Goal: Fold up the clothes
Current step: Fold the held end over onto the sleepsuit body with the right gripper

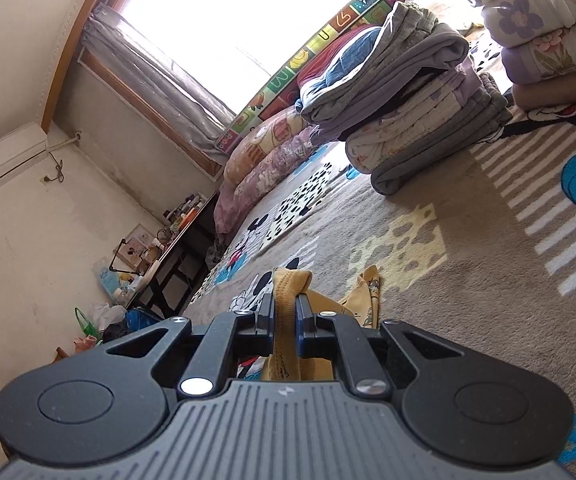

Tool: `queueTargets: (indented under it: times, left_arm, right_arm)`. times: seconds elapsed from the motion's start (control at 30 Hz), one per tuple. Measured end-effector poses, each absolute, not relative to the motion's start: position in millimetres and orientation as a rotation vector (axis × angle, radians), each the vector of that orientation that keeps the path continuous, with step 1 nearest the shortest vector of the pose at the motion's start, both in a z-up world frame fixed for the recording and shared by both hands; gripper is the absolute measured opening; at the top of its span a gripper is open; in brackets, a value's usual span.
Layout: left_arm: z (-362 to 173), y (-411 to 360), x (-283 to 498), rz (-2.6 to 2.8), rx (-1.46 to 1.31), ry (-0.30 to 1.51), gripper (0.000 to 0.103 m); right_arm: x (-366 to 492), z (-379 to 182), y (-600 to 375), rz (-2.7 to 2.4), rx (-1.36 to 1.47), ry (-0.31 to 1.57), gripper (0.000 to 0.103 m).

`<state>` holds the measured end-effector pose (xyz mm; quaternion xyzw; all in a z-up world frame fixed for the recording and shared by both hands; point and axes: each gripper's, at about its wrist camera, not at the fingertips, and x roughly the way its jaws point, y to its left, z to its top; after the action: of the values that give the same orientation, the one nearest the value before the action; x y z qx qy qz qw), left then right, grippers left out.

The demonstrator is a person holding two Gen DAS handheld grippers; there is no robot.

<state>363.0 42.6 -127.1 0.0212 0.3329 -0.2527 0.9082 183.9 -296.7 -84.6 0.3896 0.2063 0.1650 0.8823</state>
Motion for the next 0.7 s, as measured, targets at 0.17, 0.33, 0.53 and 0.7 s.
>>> queueTargets:
  times: [0.17, 0.33, 0.53, 0.7]
  left_arm:
    - [-108, 50, 336, -0.562, 0.126, 0.639, 0.014]
    - [-99, 53, 285, -0.688, 0.203, 0.622, 0.014]
    - [-122, 39, 255, -0.734, 0.265, 0.679, 0.013]
    - [-109, 52, 238, -0.740, 0.181, 0.644, 0.013]
  right_arm:
    - [184, -85, -300, 0.332, 0.816, 0.420, 0.012]
    - [197, -90, -303, 0.321, 0.826, 0.458, 0.012]
    - [204, -73, -297, 0.341, 0.788, 0.436, 0.012]
    - [218, -49, -287, 0.358, 0.725, 0.430, 0.012]
